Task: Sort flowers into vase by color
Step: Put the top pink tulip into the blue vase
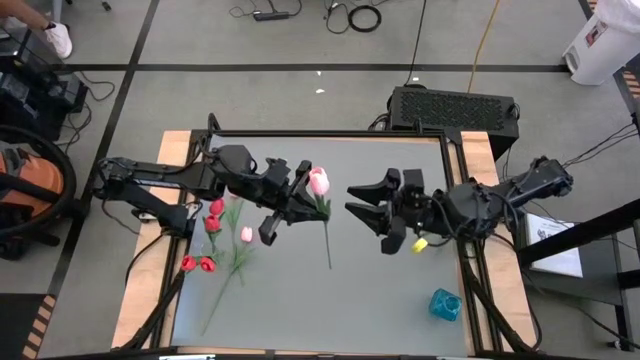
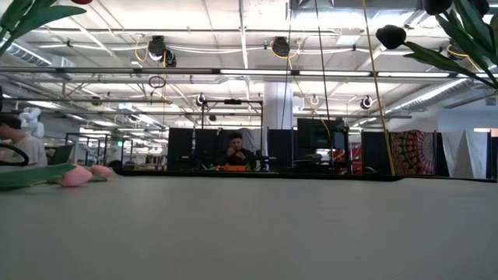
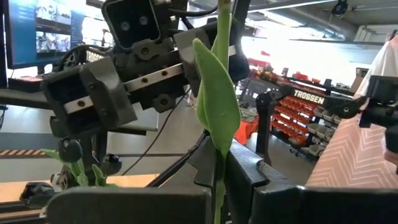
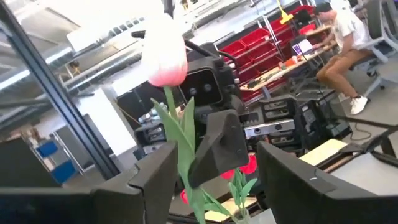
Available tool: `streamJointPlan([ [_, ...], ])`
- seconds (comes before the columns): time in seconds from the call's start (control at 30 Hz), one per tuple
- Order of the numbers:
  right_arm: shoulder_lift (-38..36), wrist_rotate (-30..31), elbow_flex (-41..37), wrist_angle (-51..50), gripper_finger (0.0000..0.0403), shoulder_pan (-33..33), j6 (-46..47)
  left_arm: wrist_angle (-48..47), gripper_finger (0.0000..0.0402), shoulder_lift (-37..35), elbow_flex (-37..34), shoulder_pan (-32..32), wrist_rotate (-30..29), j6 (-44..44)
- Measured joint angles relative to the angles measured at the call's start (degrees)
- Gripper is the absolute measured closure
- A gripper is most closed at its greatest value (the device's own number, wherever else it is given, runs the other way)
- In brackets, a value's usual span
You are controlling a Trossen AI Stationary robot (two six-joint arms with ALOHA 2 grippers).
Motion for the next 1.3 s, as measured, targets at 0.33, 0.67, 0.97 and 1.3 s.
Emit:
streamJointPlan([
  [0.33,4.34,-3.1,0.0,7.17,0.0192,-2.36,-0.69,-0.75,0.0382,1.35,0.04,-0.39,-0.24,-0.09],
  [0.67,6.19,-3.19,0.0,7.26,0.0192,-2.64,-1.14,-1.98,0.0382,3.6,0.02,-0.45,-0.41,-0.46],
  [0.97,6.29,-3.21,0.0,6.65,0.0194,-2.61,-1.16,-1.56,0.0382,3.85,0.02,-0.48,-0.4,-0.46],
  [1.3,6.29,-4.74,0.0,6.72,0.0291,-2.54,-1.16,-1.58,0.0382,3.83,0.02,-0.46,-1.46,-0.46],
])
